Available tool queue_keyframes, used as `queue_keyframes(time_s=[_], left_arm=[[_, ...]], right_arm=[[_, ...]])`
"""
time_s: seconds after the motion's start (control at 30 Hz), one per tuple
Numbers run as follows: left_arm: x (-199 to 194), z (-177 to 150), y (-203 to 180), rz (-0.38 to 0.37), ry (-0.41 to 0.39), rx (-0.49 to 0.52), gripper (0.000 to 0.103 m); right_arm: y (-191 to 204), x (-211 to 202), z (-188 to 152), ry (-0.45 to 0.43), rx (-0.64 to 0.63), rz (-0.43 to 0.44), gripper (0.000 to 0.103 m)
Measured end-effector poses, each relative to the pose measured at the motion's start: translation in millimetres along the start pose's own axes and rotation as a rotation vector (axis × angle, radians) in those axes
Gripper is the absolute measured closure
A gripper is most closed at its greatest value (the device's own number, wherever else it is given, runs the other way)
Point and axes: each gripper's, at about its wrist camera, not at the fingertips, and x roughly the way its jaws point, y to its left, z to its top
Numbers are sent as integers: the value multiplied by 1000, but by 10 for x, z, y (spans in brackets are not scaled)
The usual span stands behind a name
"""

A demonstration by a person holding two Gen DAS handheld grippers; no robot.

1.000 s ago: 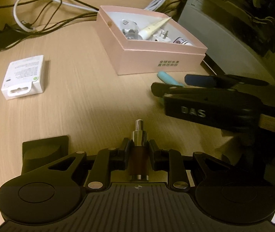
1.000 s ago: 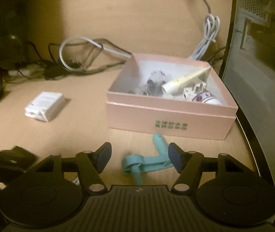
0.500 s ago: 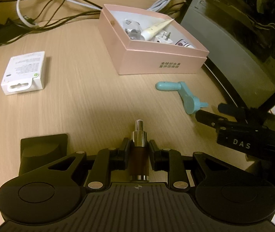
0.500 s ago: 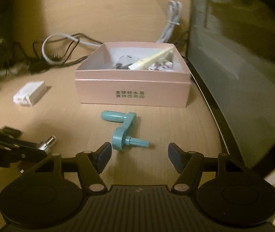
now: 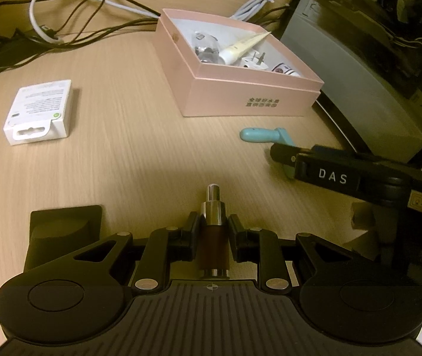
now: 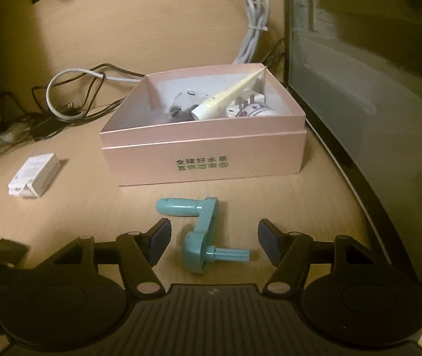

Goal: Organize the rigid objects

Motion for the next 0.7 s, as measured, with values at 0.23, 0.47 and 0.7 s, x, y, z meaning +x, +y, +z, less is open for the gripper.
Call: queue_keyframes(time_s=[0.23,0.47,0.7], left_arm=[[-4,14,10,6,1,1,78],[3,19,3,13,0,4,78],[0,-39,-45,17,-24,78,79]], right_arm=[[37,43,-40,8,-47,-11,58],[80,-221,7,12,-136,46,58],[47,-724,78,-40,-188,58,59]])
